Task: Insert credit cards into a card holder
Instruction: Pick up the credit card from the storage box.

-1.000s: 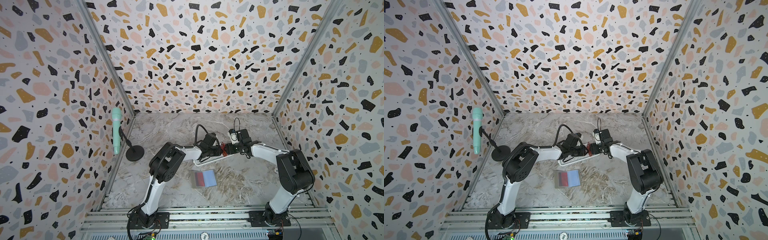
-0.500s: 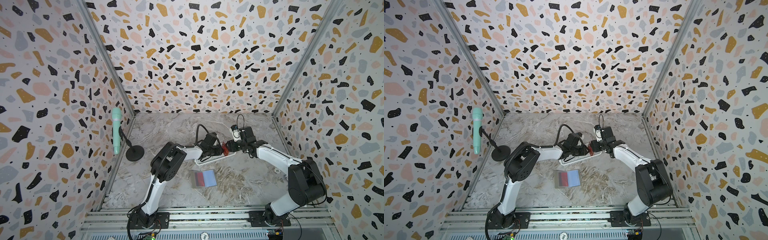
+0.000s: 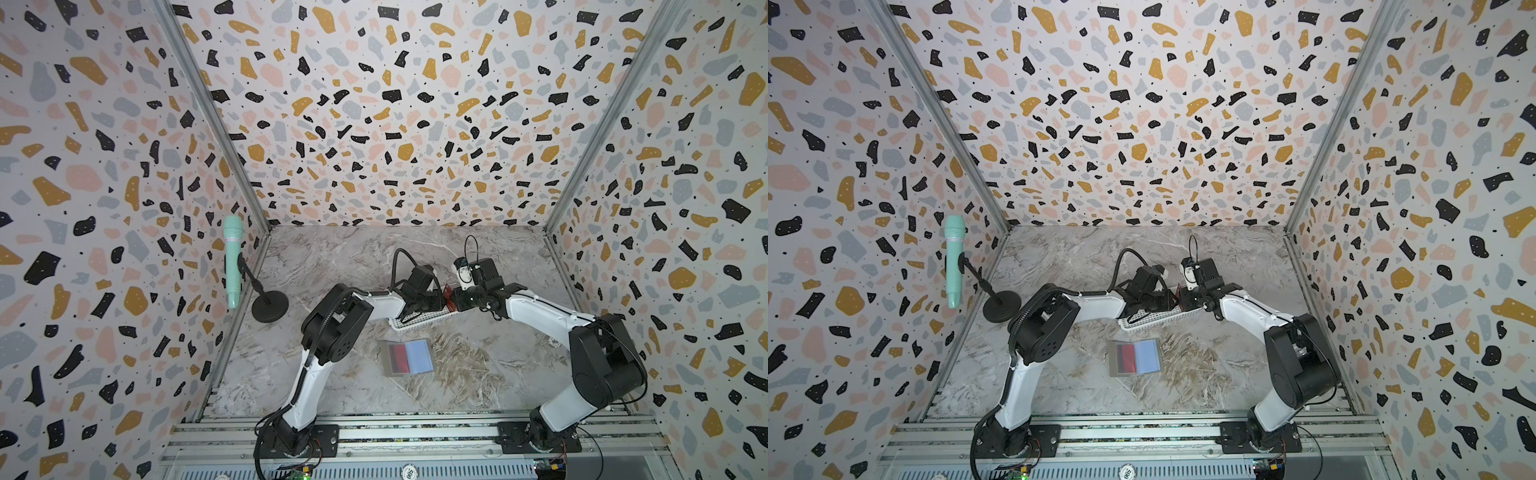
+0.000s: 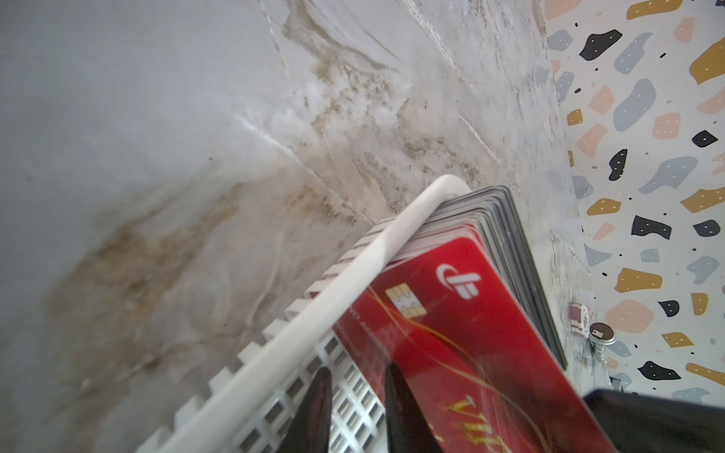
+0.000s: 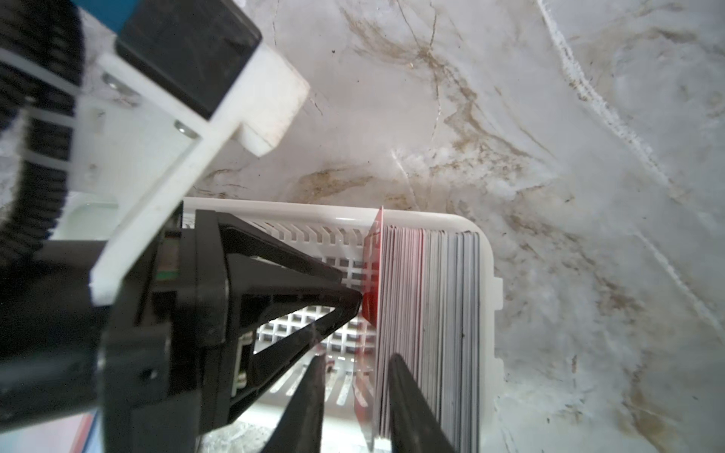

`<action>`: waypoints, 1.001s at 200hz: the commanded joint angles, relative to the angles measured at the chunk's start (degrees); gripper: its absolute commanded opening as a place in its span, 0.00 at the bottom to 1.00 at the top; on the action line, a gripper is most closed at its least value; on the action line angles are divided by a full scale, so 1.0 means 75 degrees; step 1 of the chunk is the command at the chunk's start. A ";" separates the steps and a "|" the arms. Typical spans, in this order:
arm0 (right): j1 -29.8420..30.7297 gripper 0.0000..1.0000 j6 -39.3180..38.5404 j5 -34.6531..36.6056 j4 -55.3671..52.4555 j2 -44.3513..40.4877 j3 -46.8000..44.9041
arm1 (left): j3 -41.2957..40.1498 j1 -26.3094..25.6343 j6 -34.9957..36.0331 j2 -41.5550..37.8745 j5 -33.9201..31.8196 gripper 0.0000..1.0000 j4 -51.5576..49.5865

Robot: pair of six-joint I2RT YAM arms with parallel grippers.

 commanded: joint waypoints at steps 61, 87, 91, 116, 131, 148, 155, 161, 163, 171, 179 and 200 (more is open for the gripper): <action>0.0053 0.05 0.0153 0.0156 -0.0077 -0.0199 0.0044 | -0.0169 -0.0108 0.0018 -0.0194 -0.0040 0.26 0.0272; 0.0040 0.03 0.0320 0.0166 -0.0055 -0.0488 -0.0015 | -0.0450 -0.0109 0.0080 -0.0681 -0.0108 0.26 0.0307; 0.0042 0.03 0.0334 0.0154 -0.0059 -0.0544 -0.0019 | -0.0521 -0.0110 0.0089 -0.0788 -0.0131 0.27 0.0335; 0.0031 0.03 0.0502 -0.0060 -0.0047 -0.0989 -0.0081 | -0.1108 -0.0102 0.0120 -0.1589 -0.0180 0.29 0.0655; 0.0007 0.02 0.0728 -0.0203 0.0042 -0.1370 -0.0185 | -0.1529 -0.0102 0.0094 -0.2154 -0.0191 0.30 0.0997; -0.0124 0.02 0.1118 -0.0631 0.0307 -0.1884 -0.0391 | -0.2060 -0.0111 0.0036 -0.2791 -0.0215 0.32 0.1367; -0.0183 0.02 0.1270 -0.0876 0.0438 -0.2093 -0.0490 | -0.2286 -0.0105 -0.0035 -0.3040 -0.0198 0.33 0.1591; -0.0220 0.02 0.1399 -0.1056 0.0545 -0.2275 -0.0561 | -0.2466 -0.0103 -0.0127 -0.3249 -0.0176 0.33 0.1794; -0.0237 0.02 0.1446 -0.1095 0.0573 -0.2336 -0.0588 | -0.2524 -0.0099 -0.0151 -0.3312 -0.0149 0.34 0.1870; -0.0270 0.02 0.1567 -0.1263 0.0670 -0.2554 -0.0662 | -0.2795 -0.0099 -0.0305 -0.3571 -0.0078 0.34 0.2246; -0.0324 0.02 0.1714 -0.1455 0.0754 -0.2787 -0.0728 | -0.3052 -0.0090 -0.0476 -0.3816 -0.0004 0.35 0.2639; -0.0595 0.02 0.2139 -0.2161 0.1045 -0.3370 -0.0904 | -0.3543 -0.0054 -0.0905 -0.4391 0.0229 0.36 0.3535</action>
